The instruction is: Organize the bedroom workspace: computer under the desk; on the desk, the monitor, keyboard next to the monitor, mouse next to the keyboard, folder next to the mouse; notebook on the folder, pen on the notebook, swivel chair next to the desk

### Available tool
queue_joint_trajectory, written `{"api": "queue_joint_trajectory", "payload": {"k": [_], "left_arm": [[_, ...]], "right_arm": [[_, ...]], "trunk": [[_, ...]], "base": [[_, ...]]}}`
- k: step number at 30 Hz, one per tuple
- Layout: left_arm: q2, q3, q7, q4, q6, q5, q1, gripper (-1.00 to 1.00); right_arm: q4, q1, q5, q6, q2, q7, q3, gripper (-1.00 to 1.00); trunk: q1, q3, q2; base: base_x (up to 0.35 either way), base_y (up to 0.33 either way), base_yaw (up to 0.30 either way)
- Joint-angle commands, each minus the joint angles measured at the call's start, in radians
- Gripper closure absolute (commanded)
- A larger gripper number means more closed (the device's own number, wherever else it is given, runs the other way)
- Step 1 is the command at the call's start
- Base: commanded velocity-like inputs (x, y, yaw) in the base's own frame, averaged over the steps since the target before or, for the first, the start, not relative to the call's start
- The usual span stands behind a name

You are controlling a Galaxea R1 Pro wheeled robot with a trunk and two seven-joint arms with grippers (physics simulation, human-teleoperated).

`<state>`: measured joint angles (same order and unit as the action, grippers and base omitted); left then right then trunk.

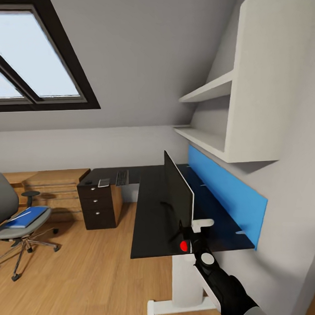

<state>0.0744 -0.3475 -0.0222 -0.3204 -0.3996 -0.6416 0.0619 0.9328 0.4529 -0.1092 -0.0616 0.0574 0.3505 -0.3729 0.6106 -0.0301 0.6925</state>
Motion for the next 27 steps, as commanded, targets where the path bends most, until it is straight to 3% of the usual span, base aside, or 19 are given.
{"api": "queue_joint_trajectory", "payload": {"k": [1,14,21,27], "left_arm": [[0.001,-0.008,-0.002,0.000,-0.004,-0.009,0.001,-1.00],[0.001,-0.008,-0.002,0.000,-0.004,-0.009,0.001,-1.00],[0.001,-0.008,-0.002,0.000,-0.004,-0.009,0.001,-1.00],[0.001,-0.007,-0.002,0.000,-0.004,-0.009,0.001,-1.00]], "right_arm": [[-0.002,0.001,-0.010,-0.007,-0.001,0.005,-0.004,-1.00],[-0.008,0.001,-0.010,-0.007,-0.001,0.005,-0.004,-1.00],[-0.017,0.001,-0.010,-0.009,-0.001,0.004,-0.004,-1.00],[-0.019,0.001,-0.010,-0.009,-0.001,0.004,-0.004,-1.00]], "trunk": [[0.000,-0.003,0.001],[0.000,-0.017,0.001],[0.000,-0.019,0.001],[0.000,-0.019,0.001]], "base": [[0.000,-0.014,0.119],[0.000,-0.004,0.158],[0.020,0.000,0.039],[0.213,0.000,0.005]]}}
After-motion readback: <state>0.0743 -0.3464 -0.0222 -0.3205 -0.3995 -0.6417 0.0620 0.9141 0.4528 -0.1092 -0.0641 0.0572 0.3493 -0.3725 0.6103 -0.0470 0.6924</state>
